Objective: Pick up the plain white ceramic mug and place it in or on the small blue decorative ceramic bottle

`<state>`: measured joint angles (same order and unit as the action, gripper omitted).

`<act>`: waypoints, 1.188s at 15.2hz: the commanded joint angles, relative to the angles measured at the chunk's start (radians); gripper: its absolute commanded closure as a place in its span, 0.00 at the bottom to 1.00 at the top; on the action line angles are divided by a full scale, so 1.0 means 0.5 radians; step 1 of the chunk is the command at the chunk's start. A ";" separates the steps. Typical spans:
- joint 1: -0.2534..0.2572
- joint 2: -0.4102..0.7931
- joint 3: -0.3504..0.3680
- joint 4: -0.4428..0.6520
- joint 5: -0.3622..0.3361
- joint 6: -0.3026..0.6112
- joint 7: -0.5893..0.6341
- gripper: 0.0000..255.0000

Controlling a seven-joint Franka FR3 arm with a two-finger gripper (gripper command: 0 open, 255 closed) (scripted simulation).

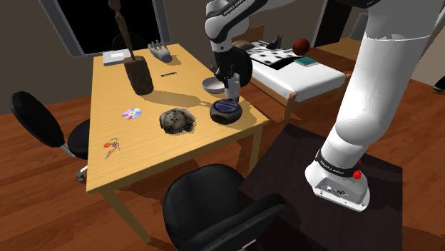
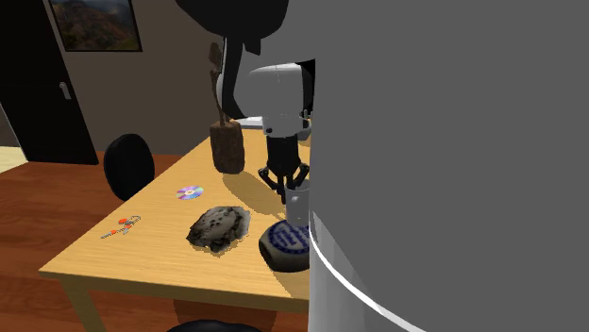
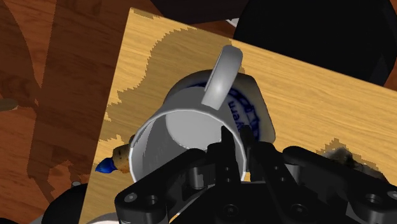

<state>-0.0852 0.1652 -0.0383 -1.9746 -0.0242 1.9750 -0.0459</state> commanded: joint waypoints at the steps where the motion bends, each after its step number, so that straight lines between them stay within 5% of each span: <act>1: 0.000 0.000 0.000 0.000 0.000 0.000 0.000 0.00; 6: 0.000 0.000 0.000 0.000 0.000 0.000 0.000 0.00; 10: 0.003 -0.040 0.002 0.209 0.001 -0.249 0.000 0.00; 18: 0.003 -0.040 0.002 0.209 0.001 -0.249 0.000 0.00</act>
